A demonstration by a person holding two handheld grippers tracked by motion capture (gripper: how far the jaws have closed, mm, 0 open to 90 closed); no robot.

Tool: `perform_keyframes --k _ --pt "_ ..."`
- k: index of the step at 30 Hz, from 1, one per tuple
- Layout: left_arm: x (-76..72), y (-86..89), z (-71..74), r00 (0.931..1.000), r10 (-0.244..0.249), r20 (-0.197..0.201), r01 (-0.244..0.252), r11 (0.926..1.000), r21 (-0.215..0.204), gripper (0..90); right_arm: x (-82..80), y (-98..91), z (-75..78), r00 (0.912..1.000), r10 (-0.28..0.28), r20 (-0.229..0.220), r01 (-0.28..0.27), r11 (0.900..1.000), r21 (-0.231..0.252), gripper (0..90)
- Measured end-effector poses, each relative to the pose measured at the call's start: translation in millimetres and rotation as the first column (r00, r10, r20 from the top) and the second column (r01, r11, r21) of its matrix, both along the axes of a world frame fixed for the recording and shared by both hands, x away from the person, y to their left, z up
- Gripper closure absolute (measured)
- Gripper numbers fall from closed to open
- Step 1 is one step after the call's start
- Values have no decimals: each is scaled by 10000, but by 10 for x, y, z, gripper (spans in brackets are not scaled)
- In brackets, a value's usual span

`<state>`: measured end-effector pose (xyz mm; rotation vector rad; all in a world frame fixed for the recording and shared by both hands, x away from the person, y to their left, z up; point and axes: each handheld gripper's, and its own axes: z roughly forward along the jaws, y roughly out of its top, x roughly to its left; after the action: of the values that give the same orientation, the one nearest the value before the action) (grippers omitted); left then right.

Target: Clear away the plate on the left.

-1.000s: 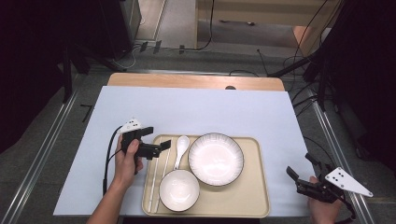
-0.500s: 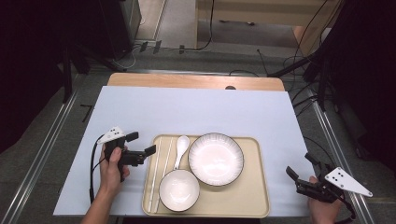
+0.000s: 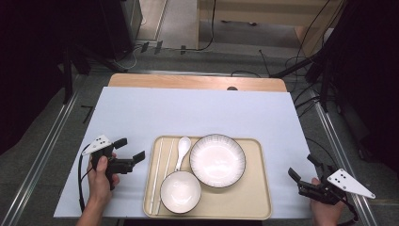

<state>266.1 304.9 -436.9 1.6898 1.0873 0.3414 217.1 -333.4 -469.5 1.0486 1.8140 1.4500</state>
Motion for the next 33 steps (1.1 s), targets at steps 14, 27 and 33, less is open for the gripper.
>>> perform_keyframes --k 14,27,33 --pt "-247 319 -39 9977 670 89 -672 9973 297 0 4 11 -8 10000 22 -19 -23 10000 -60 131" --pt "-419 498 -111 9938 1110 41 -1111 9926 480 0 4 8 -14 10000 -6 -55 6 10000 -22 130" --pt "-517 589 -112 9913 1318 33 -1318 9907 324 0 5 7 -15 10000 -5 -72 5 10000 -26 131"
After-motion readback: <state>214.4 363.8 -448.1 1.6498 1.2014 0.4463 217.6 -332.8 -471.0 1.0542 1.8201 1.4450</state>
